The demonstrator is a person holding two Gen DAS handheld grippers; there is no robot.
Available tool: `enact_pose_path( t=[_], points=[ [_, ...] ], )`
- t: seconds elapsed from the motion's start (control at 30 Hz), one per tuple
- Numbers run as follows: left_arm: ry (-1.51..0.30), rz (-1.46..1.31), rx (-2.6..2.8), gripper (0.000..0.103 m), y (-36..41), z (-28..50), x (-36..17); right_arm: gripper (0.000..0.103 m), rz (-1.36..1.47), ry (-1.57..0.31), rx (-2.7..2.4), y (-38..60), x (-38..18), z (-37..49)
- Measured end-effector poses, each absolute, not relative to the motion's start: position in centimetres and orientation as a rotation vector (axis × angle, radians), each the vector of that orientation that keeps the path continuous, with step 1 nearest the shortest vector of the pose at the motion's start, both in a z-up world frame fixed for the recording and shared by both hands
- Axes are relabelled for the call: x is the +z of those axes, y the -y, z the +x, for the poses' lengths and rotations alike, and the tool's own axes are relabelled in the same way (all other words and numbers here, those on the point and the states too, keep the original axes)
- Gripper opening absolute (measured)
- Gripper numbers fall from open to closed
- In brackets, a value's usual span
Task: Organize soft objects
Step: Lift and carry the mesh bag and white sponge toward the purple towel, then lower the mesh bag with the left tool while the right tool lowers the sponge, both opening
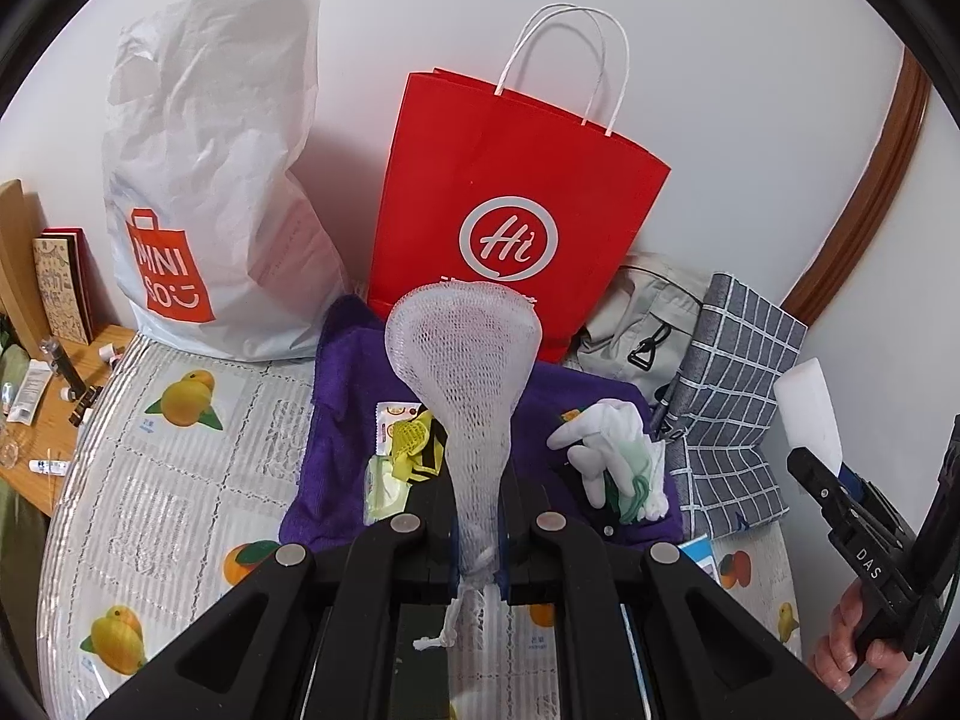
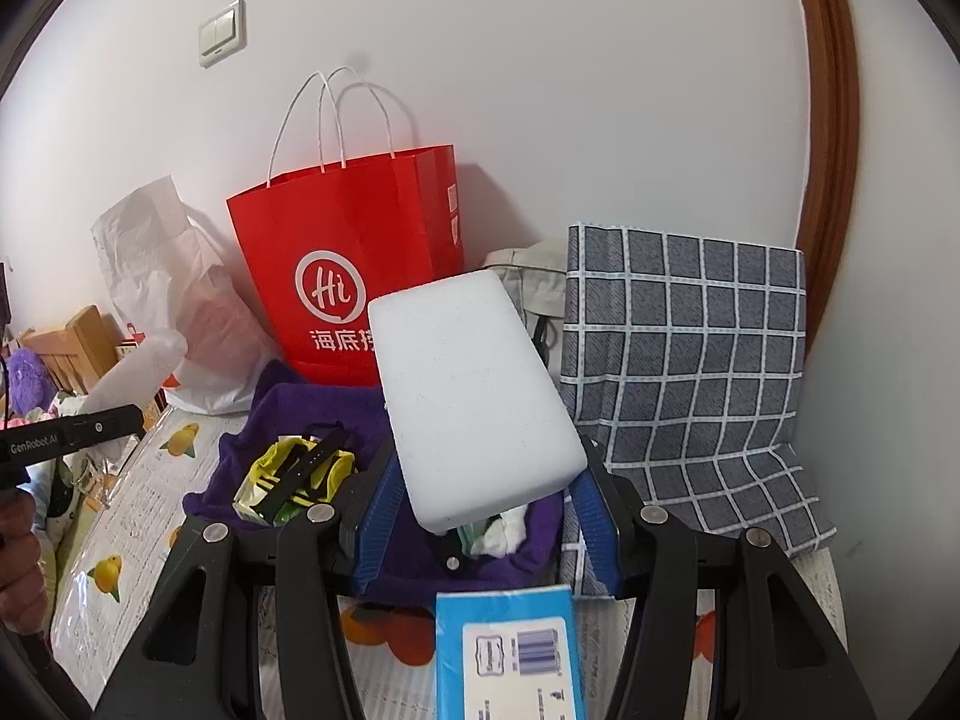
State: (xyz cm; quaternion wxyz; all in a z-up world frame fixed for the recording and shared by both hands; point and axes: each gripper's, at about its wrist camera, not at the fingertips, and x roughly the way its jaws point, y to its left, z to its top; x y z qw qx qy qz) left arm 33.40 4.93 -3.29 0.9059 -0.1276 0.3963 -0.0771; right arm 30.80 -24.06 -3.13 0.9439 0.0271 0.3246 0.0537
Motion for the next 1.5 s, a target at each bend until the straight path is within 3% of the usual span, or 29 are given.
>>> enact_pose_path(
  t=[0.67,1.5],
  points=[
    [-0.861,-0.267,-0.168,0.008,-4.3,39.6,-5.5,0.054,0.092,-0.731,0.181,21.9,-5.9,37.1],
    [-1.002,-0.251,-0.188,0.008,-3.1,43.2,-10.2,0.054,0.023,-1.05,0.305,16.1,-16.8,42.6]
  ],
)
